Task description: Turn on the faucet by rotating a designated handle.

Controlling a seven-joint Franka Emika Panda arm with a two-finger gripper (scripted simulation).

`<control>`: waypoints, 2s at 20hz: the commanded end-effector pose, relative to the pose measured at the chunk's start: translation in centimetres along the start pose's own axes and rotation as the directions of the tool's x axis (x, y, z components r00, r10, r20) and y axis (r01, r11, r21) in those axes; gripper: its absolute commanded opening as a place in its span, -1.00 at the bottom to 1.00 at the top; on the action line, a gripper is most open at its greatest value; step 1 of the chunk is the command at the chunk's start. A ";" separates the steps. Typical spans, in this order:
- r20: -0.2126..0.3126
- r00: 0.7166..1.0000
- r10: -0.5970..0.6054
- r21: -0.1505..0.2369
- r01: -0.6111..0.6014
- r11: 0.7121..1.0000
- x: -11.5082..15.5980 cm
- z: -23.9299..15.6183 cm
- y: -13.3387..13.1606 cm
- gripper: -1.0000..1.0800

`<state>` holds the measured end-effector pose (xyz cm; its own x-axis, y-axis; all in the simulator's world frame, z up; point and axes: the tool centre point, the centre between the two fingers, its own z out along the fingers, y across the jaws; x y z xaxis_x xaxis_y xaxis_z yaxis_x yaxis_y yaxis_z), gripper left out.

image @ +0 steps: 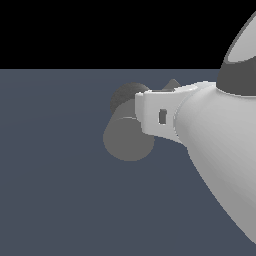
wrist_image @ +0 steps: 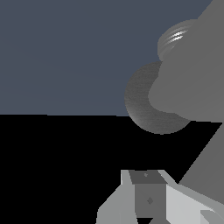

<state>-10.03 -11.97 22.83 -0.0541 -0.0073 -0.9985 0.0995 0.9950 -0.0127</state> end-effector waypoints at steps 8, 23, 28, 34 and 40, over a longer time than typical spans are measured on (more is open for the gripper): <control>0.006 1.000 0.004 -0.003 -0.004 1.000 -1.2 0.1 1.7 -1.00; 0.045 0.999 0.003 -0.017 -0.002 1.000 -4.8 0.2 6.4 -1.00; -0.026 0.999 -0.043 -0.017 0.043 0.999 -1.1 -1.2 5.4 -1.00; -0.009 0.999 -0.033 -0.018 0.033 0.999 -2.1 -0.9 7.4 -1.00; 0.009 1.000 -0.023 -0.018 0.023 1.000 -3.2 -0.6 9.3 -1.00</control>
<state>-10.82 -5.99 23.85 -0.0597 -0.1055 -0.9926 0.0789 0.9908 -0.1101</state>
